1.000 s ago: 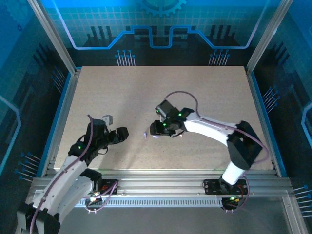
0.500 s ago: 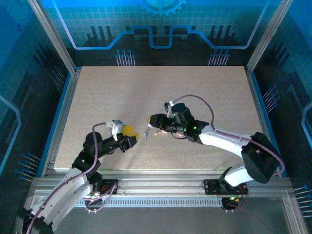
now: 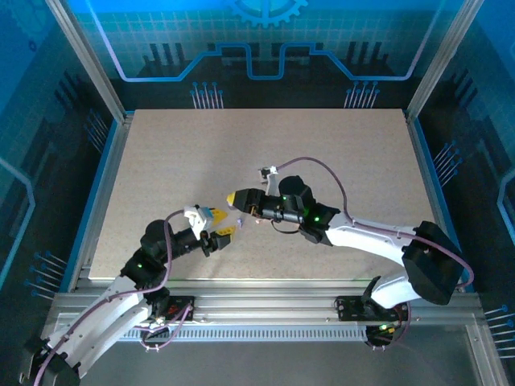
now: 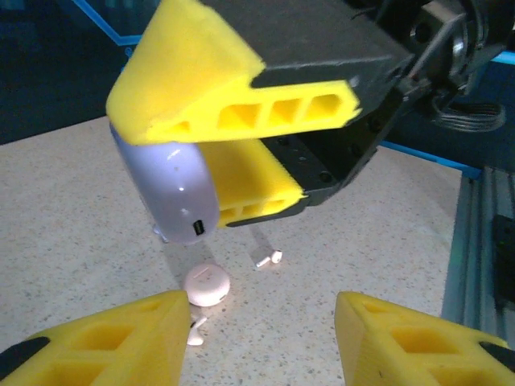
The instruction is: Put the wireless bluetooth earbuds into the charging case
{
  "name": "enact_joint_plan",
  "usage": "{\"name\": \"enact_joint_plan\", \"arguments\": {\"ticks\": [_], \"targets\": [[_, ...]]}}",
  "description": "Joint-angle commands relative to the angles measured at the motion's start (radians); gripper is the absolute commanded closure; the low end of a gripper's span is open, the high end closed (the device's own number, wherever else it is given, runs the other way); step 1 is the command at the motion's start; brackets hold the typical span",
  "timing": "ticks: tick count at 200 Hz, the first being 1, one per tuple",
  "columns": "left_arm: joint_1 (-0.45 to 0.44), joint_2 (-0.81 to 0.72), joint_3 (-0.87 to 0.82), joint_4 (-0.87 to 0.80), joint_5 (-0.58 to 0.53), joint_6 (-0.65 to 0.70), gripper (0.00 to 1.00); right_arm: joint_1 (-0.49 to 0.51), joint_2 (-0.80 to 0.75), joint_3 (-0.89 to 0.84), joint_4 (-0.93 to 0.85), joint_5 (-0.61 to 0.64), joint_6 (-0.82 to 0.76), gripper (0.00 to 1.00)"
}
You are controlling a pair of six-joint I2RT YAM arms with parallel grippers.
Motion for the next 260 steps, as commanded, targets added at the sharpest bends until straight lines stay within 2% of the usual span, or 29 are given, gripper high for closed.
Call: {"name": "enact_joint_plan", "arguments": {"ticks": [1, 36, 78, 99, 184, 244, 260], "targets": [[-0.010, -0.004, 0.000, 0.046, -0.042, 0.027, 0.51, 0.026, 0.009, 0.007, 0.060, 0.009, 0.017, 0.54], [-0.012, -0.004, -0.004, 0.072, -0.092, -0.009, 0.53, 0.050, 0.029, 0.013, 0.074, 0.010, 0.023, 0.54], [-0.015, -0.021, -0.025, 0.127, -0.152, -0.049, 0.51, 0.060, 0.041, 0.007, 0.083, 0.012, 0.035, 0.54], [-0.015, -0.030, -0.031, 0.138, -0.181, -0.058, 0.54, 0.063, 0.041, 0.002, 0.092, 0.017, 0.042, 0.54], [-0.016, -0.030, -0.028, 0.150, -0.207, -0.090, 0.61, 0.077, 0.059, 0.012, 0.094, 0.015, 0.055, 0.54], [-0.016, -0.028, -0.021, 0.136, -0.212, -0.101, 0.60, 0.090, 0.083, 0.027, 0.105, -0.003, 0.064, 0.54], [-0.017, -0.029, -0.020, 0.129, -0.208, -0.098, 0.66, 0.089, 0.079, 0.025, 0.104, -0.001, 0.063, 0.54]]}}
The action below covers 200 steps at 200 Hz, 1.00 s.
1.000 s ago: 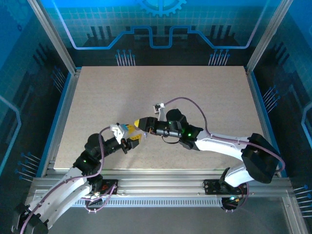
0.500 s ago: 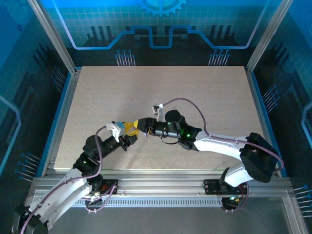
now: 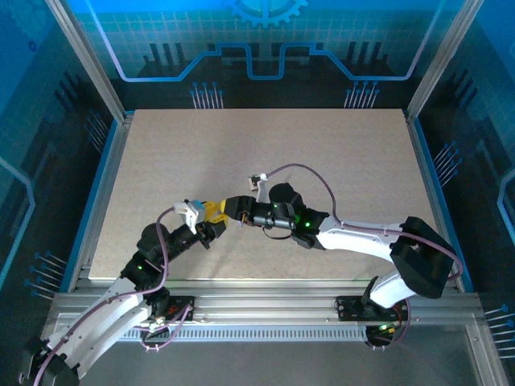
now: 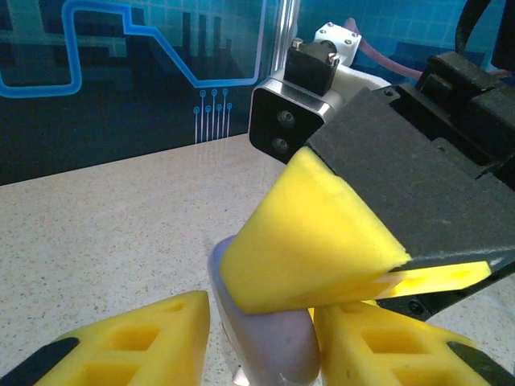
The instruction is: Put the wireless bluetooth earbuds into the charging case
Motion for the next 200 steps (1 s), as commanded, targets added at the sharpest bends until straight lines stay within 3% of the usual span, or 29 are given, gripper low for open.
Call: {"name": "enact_joint_plan", "arguments": {"ticks": [1, 34, 56, 94, 132, 145, 175, 200], "targets": [[-0.005, -0.008, 0.000, 0.023, -0.018, -0.017, 0.66, 0.022, 0.011, 0.023, 0.025, -0.012, 0.003, 0.54], [-0.005, -0.010, 0.006, 0.002, 0.012, -0.012, 0.76, 0.023, 0.005, 0.026, 0.020, -0.011, -0.005, 0.52], [-0.005, -0.007, 0.019, -0.018, 0.027, -0.022, 0.81, 0.019, -0.025, 0.032, -0.029, 0.004, -0.075, 0.38], [-0.005, 0.009, 0.060, -0.013, 0.098, -0.062, 0.82, -0.008, -0.192, -0.013, -0.175, 0.085, -0.393, 0.25], [-0.006, 0.052, 0.090, 0.072, 0.248, -0.096, 0.83, -0.063, -0.383, -0.028, -0.364, 0.034, -0.789, 0.26], [-0.006, 0.077, 0.112, 0.089, 0.322, -0.113, 0.83, -0.096, -0.447, -0.054, -0.380, -0.018, -0.907, 0.28], [-0.005, 0.105, 0.134, 0.153, 0.425, -0.130, 0.84, -0.218, -0.552, -0.145, -0.320, -0.262, -1.066, 0.30], [-0.005, 0.106, 0.138, 0.199, 0.474, -0.130, 0.83, -0.232, -0.580, -0.155, -0.383, -0.379, -1.256, 0.33]]}}
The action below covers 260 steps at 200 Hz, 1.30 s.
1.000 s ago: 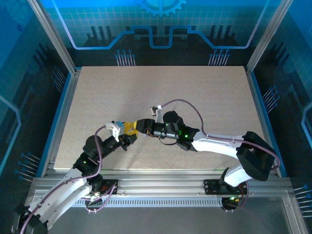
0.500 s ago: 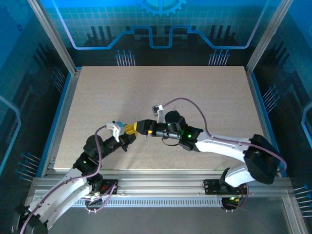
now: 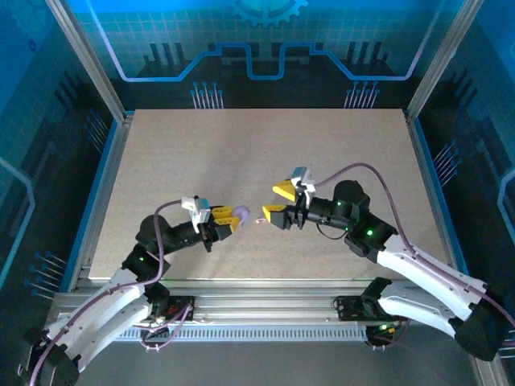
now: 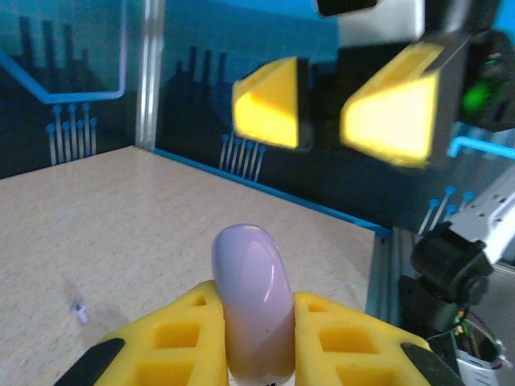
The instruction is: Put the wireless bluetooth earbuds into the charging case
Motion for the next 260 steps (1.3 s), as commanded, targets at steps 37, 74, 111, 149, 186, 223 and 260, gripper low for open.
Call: {"name": "enact_joint_plan", "arguments": {"ticks": [37, 74, 111, 149, 186, 223, 260], "targets": [[-0.004, -0.002, 0.044, 0.124, 0.166, -0.024, 0.83, -0.010, 0.026, 0.044, -0.191, -0.300, -0.447, 0.38], [-0.006, 0.009, 0.061, 0.119, 0.189, -0.005, 0.83, -0.010, 0.135, 0.167, -0.309, -0.386, -0.545, 0.39], [-0.006, 0.015, 0.069, 0.124, 0.205, 0.000, 0.83, -0.010, 0.227, 0.256, -0.339, -0.469, -0.565, 0.43], [-0.006, 0.012, 0.065, 0.126, 0.205, 0.005, 0.82, -0.008, 0.290, 0.333, -0.401, -0.539, -0.592, 0.51], [-0.007, 0.012, 0.064, 0.123, 0.203, 0.011, 0.82, -0.003, 0.336, 0.381, -0.438, -0.583, -0.615, 0.62], [-0.007, 0.012, 0.064, 0.122, 0.202, 0.011, 0.82, 0.001, 0.371, 0.414, -0.479, -0.592, -0.641, 0.76], [-0.007, 0.007, 0.060, 0.079, 0.193, 0.040, 0.77, 0.006, 0.385, 0.446, -0.540, -0.586, -0.667, 0.85]]}}
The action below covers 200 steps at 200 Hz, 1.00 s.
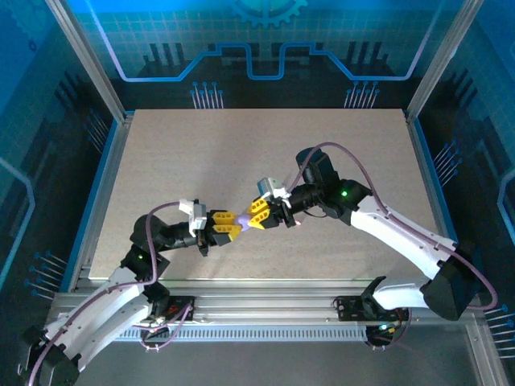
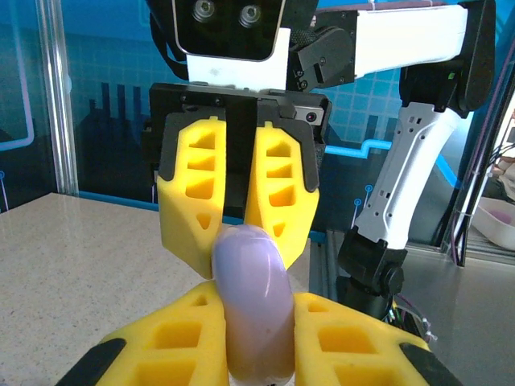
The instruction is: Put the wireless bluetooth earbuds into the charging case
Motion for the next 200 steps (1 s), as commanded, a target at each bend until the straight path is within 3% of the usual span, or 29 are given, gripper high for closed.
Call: {"name": "enact_joint_plan", "arguments": {"ticks": [1, 15, 37, 53, 138, 200], "targets": [[-0.006, -0.007, 0.023, -0.007, 0.002, 0.043, 0.77, 0.016, 0.020, 0.036, -0.066, -0.025, -0.038, 0.85], [-0.007, -0.015, 0.024, -0.051, -0.003, 0.066, 0.69, 0.016, 0.013, 0.041, -0.085, -0.006, -0.049, 0.85], [-0.008, -0.035, 0.028, -0.142, -0.040, 0.123, 0.43, 0.016, -0.003, 0.044, -0.129, 0.055, -0.070, 0.85], [-0.007, -0.048, 0.043, -0.230, -0.067, 0.187, 0.36, 0.017, -0.009, 0.054, -0.181, 0.118, -0.091, 0.85], [-0.024, 0.038, 0.108, -0.516, -0.141, 0.429, 0.38, 0.078, 0.004, 0.162, -0.468, 0.540, -0.255, 0.86], [-0.038, 0.109, 0.114, -0.524, -0.122, 0.470, 0.39, 0.127, 0.029, 0.201, -0.531, 0.548, -0.320, 0.86]]}}
